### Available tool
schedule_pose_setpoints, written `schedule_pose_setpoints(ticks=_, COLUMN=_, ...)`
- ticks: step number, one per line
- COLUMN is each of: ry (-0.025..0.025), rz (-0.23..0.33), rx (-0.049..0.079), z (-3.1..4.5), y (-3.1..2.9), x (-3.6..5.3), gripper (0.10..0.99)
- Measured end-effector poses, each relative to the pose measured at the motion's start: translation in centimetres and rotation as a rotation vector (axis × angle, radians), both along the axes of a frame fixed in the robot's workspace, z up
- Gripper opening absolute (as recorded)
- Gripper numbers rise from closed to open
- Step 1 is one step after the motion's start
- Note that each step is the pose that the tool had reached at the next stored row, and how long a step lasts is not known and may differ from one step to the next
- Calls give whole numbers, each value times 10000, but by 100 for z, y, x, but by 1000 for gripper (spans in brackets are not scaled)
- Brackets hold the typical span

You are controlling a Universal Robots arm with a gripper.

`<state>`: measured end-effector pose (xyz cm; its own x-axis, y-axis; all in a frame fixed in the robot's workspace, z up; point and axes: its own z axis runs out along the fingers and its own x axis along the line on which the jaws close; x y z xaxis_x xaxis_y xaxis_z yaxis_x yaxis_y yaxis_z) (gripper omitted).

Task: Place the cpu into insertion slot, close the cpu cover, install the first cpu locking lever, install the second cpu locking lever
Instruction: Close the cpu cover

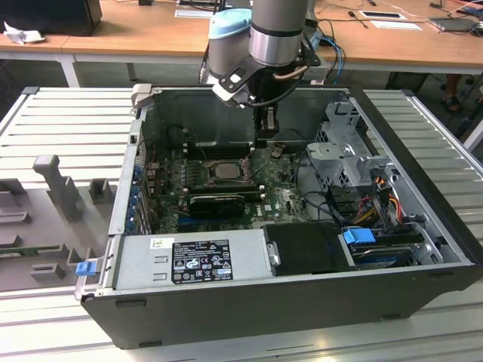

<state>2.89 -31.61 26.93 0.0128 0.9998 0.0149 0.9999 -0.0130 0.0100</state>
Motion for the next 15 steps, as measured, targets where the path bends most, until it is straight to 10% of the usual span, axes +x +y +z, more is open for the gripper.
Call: schedule_pose_setpoints(ticks=15, ry=-1, rz=6, rx=4, z=14, y=0, x=289, gripper=106)
